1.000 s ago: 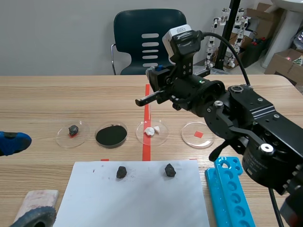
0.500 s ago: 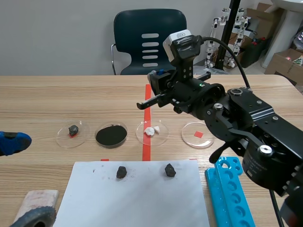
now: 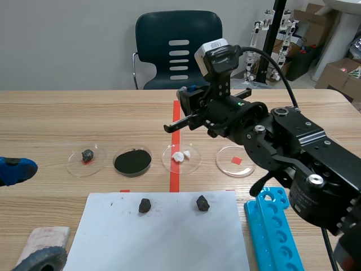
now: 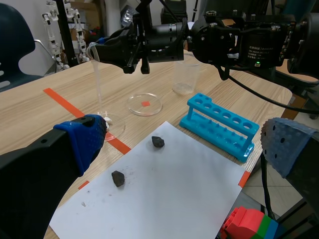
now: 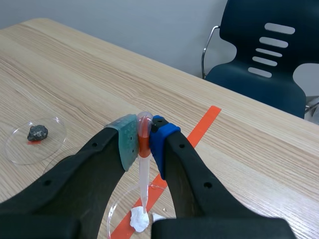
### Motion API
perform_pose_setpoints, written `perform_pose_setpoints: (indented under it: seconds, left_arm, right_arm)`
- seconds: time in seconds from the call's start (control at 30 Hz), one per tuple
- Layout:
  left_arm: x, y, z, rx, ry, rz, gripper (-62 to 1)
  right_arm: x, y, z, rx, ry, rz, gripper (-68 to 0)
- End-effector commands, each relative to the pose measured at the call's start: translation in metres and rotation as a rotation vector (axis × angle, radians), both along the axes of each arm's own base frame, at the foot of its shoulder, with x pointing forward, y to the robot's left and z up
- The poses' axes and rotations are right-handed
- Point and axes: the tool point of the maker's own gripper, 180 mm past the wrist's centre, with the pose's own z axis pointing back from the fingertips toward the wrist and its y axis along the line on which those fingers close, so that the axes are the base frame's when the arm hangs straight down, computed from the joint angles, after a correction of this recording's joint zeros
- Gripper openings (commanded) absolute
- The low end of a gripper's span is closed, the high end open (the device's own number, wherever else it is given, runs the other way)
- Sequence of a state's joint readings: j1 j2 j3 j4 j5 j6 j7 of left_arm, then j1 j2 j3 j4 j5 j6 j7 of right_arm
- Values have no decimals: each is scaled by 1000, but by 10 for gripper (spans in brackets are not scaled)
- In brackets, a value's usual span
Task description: Squeeze the dropper onto the mineral
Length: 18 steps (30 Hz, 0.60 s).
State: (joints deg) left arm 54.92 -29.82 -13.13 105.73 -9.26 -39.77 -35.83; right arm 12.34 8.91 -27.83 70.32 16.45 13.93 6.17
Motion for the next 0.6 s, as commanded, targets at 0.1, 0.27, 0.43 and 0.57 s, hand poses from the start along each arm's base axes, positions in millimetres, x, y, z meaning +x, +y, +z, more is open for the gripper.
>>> perform_pose_setpoints:
  seconds: [0.1,0.27,0.43,0.57]
  left_arm:
    - [-1,-2,6,-33,-6,3,14]
    - [-1,-2,6,-33,-6,3,14]
    - [-1,-2,6,-33,-6,3,14]
    - [-1,-2,6,-33,-6,3,14]
  right_arm:
    - [4,0,10,19,-33,-2,-609]
    - [4,0,12,23,-38,-2,-609]
    - [4,0,12,23,-38,-2,-612]
    - [4,0,12,23,-38,-2,-612]
